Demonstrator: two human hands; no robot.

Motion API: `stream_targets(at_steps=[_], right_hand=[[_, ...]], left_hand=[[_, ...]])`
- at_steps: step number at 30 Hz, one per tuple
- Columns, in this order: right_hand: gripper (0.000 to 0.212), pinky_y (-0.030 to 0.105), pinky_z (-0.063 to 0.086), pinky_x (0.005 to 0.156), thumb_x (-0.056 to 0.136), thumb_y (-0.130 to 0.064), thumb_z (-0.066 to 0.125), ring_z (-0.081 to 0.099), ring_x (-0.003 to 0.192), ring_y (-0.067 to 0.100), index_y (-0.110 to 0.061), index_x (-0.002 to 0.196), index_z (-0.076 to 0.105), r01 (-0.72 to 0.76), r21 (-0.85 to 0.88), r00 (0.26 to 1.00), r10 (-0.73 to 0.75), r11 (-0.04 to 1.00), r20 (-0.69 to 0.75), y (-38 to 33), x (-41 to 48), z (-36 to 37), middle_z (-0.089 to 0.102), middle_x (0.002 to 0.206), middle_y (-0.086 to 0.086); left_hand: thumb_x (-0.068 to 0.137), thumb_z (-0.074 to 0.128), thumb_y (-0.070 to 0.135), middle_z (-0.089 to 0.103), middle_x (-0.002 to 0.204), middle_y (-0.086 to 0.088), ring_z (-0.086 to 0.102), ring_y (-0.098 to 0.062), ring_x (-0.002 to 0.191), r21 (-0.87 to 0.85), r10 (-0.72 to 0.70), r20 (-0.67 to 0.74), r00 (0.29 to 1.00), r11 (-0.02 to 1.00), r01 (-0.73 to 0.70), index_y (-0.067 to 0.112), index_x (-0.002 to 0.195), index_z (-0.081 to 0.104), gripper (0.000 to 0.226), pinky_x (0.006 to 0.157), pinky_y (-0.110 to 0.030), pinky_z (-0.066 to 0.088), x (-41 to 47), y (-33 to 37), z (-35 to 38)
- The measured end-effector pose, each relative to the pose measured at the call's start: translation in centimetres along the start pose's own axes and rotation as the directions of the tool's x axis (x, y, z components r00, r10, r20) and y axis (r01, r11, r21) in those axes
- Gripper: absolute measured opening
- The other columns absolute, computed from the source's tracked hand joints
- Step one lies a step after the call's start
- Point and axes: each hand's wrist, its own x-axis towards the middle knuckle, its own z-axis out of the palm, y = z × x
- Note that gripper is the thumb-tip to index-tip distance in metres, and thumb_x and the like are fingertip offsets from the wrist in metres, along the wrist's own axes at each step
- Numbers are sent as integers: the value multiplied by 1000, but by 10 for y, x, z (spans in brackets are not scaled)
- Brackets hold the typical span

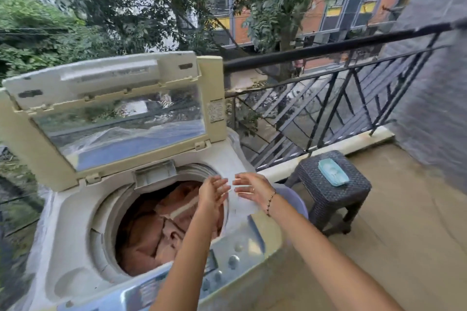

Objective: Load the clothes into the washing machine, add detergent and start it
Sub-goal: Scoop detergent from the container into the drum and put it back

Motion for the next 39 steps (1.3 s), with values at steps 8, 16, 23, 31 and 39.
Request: stream_targets(at_steps=[8,16,23,31,39], right_hand=[[17,20,46,52,92,-13,51,57,40,7,-15,76,59,40,35,987,-34,999,-154,-25,-27,-157,63,67,4],[18,24,45,57,92,-14,51,56,42,9,-15,77,60,33,109,955,1,993,-295,-36,-36,-274,63,50,-4],[14,28,49,66,94,-14,49,55,60,17,-12,85,60,29,178,937,35,984,-346,-40,-5,-326,61,75,7],[18,25,45,60,94,-10,48,52,55,16,-12,78,57,-68,102,890,106,992,-444,-47,39,-374,57,71,6],[13,29,48,65,92,-12,52,55,59,19,-9,84,61,-113,110,860,152,988,-487,-52,95,-433,63,73,8]], left_hand=[[96,38,19,64,86,0,60,-14,73,104,35,106,994,994,-46,19,85,57,22,66,-23,44,-23,-71,139],[98,36,21,64,88,1,59,-14,74,200,-47,152,987,980,16,12,107,55,23,69,-25,44,-24,-135,233],[98,37,20,63,82,0,59,-15,71,254,-81,118,990,966,49,11,104,56,22,68,-25,46,8,-154,280],[98,36,14,60,77,-4,56,-16,61,336,-162,50,986,932,136,9,95,55,19,60,-25,41,63,-166,327],[98,35,7,54,73,-9,47,-20,58,426,-230,56,972,886,185,6,89,50,17,52,-25,37,107,-175,374]])
